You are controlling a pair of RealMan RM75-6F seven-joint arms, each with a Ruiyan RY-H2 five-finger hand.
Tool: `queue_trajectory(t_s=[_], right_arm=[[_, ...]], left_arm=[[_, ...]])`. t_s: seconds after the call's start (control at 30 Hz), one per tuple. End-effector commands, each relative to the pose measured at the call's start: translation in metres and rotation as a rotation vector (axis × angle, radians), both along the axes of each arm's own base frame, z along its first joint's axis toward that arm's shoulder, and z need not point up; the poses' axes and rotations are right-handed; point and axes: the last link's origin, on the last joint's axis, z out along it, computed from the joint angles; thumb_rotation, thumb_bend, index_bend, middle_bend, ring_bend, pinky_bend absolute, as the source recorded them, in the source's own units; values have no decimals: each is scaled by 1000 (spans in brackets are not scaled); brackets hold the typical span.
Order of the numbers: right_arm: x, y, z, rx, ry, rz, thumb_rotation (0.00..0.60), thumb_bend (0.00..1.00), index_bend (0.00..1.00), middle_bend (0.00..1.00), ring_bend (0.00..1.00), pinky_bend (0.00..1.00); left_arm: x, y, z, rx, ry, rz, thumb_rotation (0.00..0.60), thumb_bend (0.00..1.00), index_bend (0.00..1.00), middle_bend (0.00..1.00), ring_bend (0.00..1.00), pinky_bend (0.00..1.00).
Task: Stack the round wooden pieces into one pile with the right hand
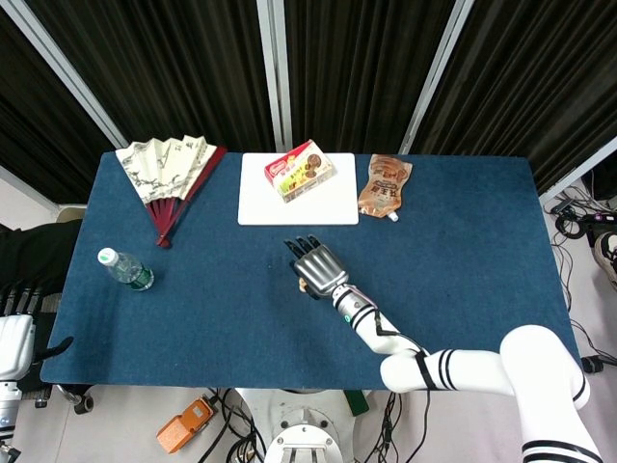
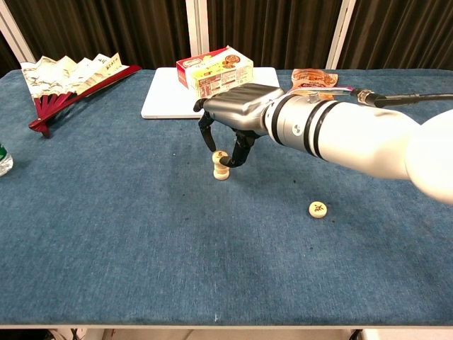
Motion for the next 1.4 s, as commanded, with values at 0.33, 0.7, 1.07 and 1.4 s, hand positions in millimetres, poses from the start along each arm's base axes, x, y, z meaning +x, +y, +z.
queue_trajectory(t_s=[0.33, 0.7, 1.07, 1.4], right_arm=[[-8, 1, 18, -40, -28, 3, 600, 498, 449, 103, 127, 140], [-68, 32, 71, -90, -69, -41, 600, 296, 437, 103, 126, 157], [-138, 88, 85, -37, -19, -94, 600, 314, 462, 104, 127, 168], [-140, 83, 69, -25, 16, -79, 600, 395, 479, 104, 127, 168]], left_arm=[[0, 1, -1, -3, -2, -2, 600, 0, 114, 86, 62, 0], [4, 5, -2, -5, -5, -21, 600, 0, 114, 86, 62, 0], [13, 10, -3, -6, -5, -54, 600, 0, 114, 86, 62, 0], [14, 9, -2, -5, -2, -51, 600, 0, 114, 86, 61, 0]])
